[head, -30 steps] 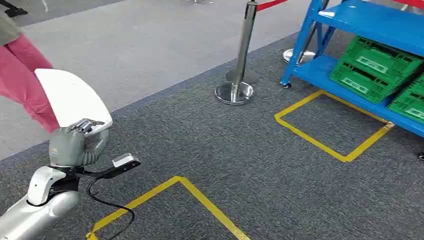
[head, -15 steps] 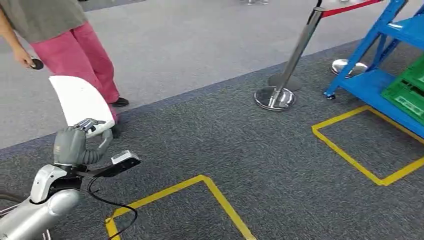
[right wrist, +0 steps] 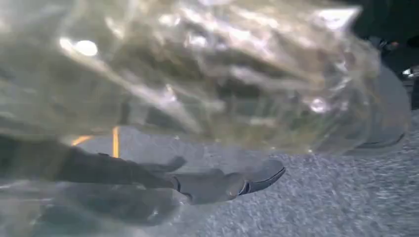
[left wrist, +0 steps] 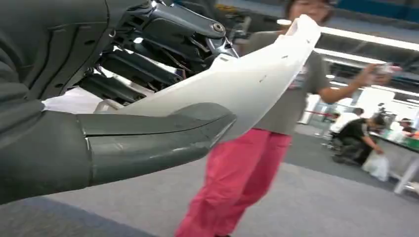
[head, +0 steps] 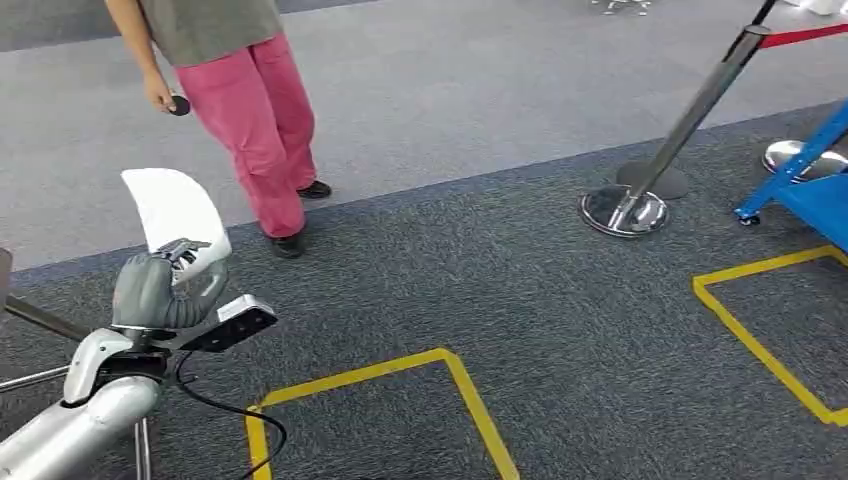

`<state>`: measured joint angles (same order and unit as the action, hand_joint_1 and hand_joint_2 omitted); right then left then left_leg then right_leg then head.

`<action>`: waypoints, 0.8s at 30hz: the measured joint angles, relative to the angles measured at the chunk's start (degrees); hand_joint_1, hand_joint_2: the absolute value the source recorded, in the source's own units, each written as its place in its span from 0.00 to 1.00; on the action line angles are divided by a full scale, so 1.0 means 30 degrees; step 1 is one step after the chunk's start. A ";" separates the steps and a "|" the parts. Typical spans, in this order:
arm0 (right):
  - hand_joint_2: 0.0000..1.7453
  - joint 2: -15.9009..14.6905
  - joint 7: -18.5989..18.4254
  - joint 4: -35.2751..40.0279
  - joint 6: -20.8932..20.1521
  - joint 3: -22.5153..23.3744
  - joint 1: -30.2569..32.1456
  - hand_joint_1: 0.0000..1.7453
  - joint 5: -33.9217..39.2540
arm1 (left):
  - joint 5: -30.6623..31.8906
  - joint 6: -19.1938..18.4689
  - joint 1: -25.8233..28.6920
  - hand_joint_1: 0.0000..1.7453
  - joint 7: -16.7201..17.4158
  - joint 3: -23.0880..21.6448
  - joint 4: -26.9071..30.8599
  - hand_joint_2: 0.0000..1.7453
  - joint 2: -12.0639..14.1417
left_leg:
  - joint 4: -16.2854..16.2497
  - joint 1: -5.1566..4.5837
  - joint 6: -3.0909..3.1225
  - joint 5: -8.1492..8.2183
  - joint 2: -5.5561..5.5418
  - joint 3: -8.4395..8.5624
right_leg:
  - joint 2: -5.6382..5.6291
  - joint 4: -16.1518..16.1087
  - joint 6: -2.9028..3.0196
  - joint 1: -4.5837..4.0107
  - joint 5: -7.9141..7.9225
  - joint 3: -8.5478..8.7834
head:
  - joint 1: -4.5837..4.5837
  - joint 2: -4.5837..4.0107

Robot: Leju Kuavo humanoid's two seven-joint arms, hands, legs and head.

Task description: Take the parts from the cabinet and place them on the table.

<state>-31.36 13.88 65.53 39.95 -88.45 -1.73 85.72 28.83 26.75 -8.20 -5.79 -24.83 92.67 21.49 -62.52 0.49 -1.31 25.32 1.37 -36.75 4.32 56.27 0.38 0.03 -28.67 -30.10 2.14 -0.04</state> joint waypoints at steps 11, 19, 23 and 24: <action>0.00 0.0007 0.0138 -0.0007 0.0000 0.0058 0.0015 0.00 0.0182 | -0.0640 -0.0291 0.0019 1.00 0.0000 0.0066 0.0153 1.00 -0.0109 | 0.1682 -0.0173 0.1133 -0.0080 -0.0901 0.0783 | -0.1385 0.6130 -0.0825 0.0034 -0.3132 -0.2898 | -0.0189 0.0000; 0.00 0.0007 0.0350 -0.0007 0.0000 0.0073 0.0008 0.00 0.0372 | -0.1458 -0.0284 0.0075 1.00 -0.0138 0.0102 0.0153 1.00 -0.0182 | 0.1551 -0.0138 0.0686 -0.0160 -0.2475 0.0625 | -0.2773 0.0471 -0.0587 0.0170 0.0181 -0.0685 | -0.0167 0.0000; 0.00 0.0007 0.0400 -0.0007 0.0000 0.0058 0.0036 0.00 0.0393 | -0.1771 -0.0284 0.0159 1.00 -0.0204 0.0277 0.0168 1.00 -0.0175 | 0.0490 -0.0146 0.0323 0.0673 -0.1521 0.0119 | -0.1993 0.0178 -0.0097 0.0183 0.0358 -0.0485 | -0.0080 0.0000; 0.00 0.0007 0.0401 -0.0007 0.0000 0.0065 0.0044 0.00 0.0393 | -0.1821 -0.0284 0.0120 1.00 -0.0233 0.0299 0.0175 1.00 -0.0182 | -0.0925 -0.0132 0.0231 0.1451 -0.1028 -0.0527 | -0.1767 0.0179 -0.0029 0.0135 0.0336 -0.0485 | -0.0095 0.0000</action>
<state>-31.34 15.08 65.51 39.95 -88.26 -1.60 86.90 23.37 25.90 -7.84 -6.49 -23.93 93.20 20.94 -65.29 0.10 -0.62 29.67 -1.72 -38.33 -0.98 56.81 0.29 0.44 -27.66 -31.55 1.86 -0.04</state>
